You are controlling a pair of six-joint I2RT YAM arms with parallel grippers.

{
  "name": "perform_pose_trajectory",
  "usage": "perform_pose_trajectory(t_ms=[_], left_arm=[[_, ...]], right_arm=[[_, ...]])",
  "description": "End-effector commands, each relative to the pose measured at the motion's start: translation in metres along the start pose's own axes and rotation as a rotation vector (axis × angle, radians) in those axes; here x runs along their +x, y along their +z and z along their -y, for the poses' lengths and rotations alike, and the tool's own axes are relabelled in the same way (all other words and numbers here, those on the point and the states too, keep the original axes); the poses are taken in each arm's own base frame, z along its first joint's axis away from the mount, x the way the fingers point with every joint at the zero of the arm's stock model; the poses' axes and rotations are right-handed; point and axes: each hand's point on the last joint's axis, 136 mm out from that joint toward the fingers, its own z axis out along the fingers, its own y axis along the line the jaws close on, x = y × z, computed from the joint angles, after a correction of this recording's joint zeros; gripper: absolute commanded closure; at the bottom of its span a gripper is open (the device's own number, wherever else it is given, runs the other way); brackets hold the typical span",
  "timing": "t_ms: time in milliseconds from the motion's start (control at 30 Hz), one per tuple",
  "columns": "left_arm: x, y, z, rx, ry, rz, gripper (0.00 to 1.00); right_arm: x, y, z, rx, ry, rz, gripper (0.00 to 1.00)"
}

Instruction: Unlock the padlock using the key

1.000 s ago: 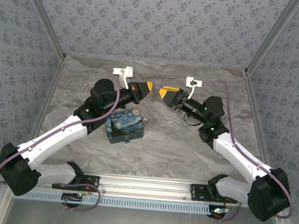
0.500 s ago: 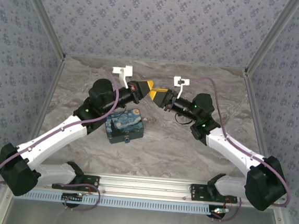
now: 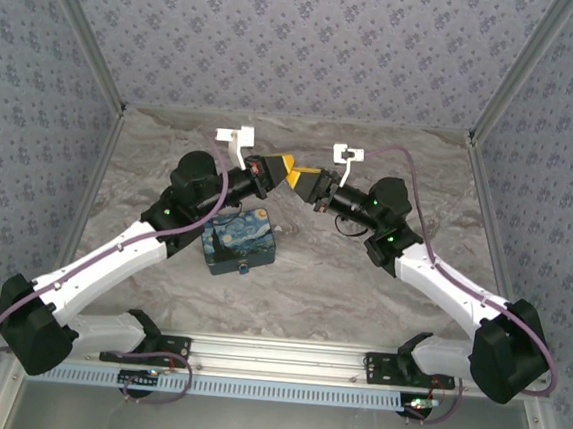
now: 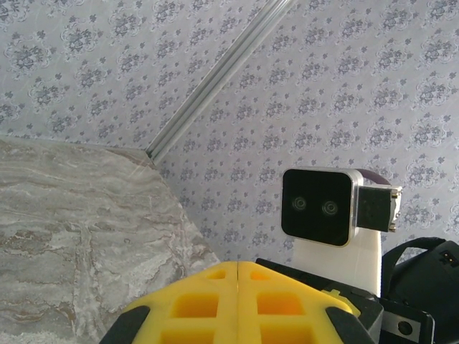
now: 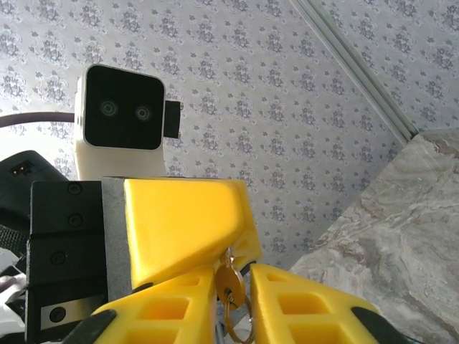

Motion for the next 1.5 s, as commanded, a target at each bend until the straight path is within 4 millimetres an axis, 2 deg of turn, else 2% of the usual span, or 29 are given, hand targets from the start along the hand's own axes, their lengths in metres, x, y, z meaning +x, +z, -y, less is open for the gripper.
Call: perform_pose_trajectory(t_ms=[0, 167, 300, 400, 567, 667, 733, 833, 867, 1033, 1133, 1200, 1300, 1467], left_arm=[[-0.006, -0.006, 0.018, 0.065, 0.034, 0.021, 1.00], [-0.008, -0.007, 0.016, 0.050, 0.039, 0.029, 1.00], [-0.011, -0.010, 0.015, 0.027, 0.057, 0.039, 1.00], [-0.017, -0.018, 0.010, -0.029, 0.086, 0.053, 0.79], [-0.019, -0.045, -0.020, -0.252, 0.149, 0.038, 0.57], [-0.013, -0.073, -0.053, -0.449, 0.165, 0.015, 0.43], [-0.005, -0.094, -0.078, -0.588, 0.166, -0.009, 0.30], [0.014, -0.123, -0.111, -0.744, 0.146, -0.067, 0.03], [0.022, -0.131, -0.121, -0.783, 0.133, -0.094, 0.01], [0.066, -0.179, -0.181, -1.050, -0.064, -0.264, 0.01], [0.096, -0.195, -0.217, -1.087, -0.315, -0.351, 0.00], [0.108, -0.193, -0.233, -1.044, -0.409, -0.360, 0.01], [0.117, -0.189, -0.249, -1.026, -0.434, -0.350, 0.01], [0.125, -0.165, -0.254, -0.903, -0.461, -0.346, 0.01]], right_arm=[[-0.016, 0.000, -0.009, -0.011, -0.016, 0.033, 0.88], [-0.011, -0.003, -0.003, 0.016, -0.009, 0.017, 1.00], [-0.007, -0.009, 0.003, 0.047, 0.001, 0.012, 1.00], [-0.002, -0.016, 0.010, 0.092, -0.009, -0.003, 1.00], [0.016, -0.034, 0.026, 0.245, -0.070, -0.086, 1.00], [0.033, -0.047, 0.039, 0.353, -0.158, -0.167, 1.00], [0.043, -0.055, 0.047, 0.410, -0.191, -0.214, 1.00], [0.054, -0.065, 0.058, 0.471, -0.216, -0.260, 1.00], [0.057, -0.067, 0.061, 0.485, -0.219, -0.270, 1.00], [0.065, -0.070, 0.071, 0.513, -0.218, -0.290, 1.00], [0.068, -0.069, 0.073, 0.519, -0.218, -0.297, 1.00], [0.070, -0.069, 0.075, 0.522, -0.218, -0.305, 1.00], [0.072, -0.070, 0.076, 0.529, -0.217, -0.314, 1.00], [0.076, -0.072, 0.078, 0.537, -0.213, -0.324, 1.00]])
